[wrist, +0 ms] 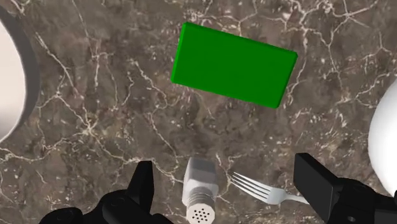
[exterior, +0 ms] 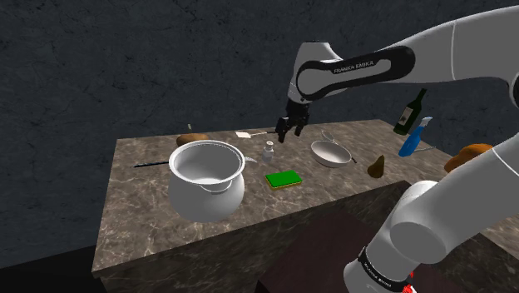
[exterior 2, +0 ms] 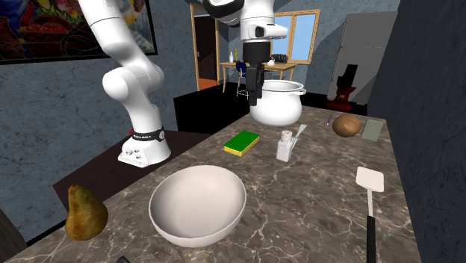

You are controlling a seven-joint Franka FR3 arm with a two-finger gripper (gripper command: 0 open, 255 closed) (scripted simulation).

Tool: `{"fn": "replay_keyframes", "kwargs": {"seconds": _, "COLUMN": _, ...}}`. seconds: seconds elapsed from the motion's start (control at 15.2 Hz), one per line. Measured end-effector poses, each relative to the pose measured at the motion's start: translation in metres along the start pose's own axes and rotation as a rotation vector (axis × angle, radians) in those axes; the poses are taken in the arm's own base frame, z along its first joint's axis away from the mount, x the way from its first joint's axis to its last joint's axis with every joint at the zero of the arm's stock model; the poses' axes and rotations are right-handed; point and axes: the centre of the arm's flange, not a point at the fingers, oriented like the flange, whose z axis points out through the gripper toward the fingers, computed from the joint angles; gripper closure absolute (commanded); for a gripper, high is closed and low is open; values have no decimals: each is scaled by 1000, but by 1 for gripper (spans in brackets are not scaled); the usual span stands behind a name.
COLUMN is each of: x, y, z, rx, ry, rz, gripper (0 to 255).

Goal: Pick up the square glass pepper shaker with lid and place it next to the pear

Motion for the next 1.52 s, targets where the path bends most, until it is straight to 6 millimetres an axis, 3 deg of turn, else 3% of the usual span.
{"fn": "replay_keyframes", "kwargs": {"seconds": 0.66, "x": 100, "y": 10, "z": 78, "rx": 12, "ry": 36, "rz": 7, "gripper": 0}}
{"fn": "replay_keyframes", "kwargs": {"seconds": 1.12, "x": 109, "y": 14, "z": 117, "rx": 13, "ry": 39, "rz": 8, "gripper": 0}}
{"fn": "replay_keyframes", "kwargs": {"seconds": 1.52, "x": 109, "y": 14, "z": 124, "rx": 13, "ry": 39, "rz": 8, "gripper": 0}}
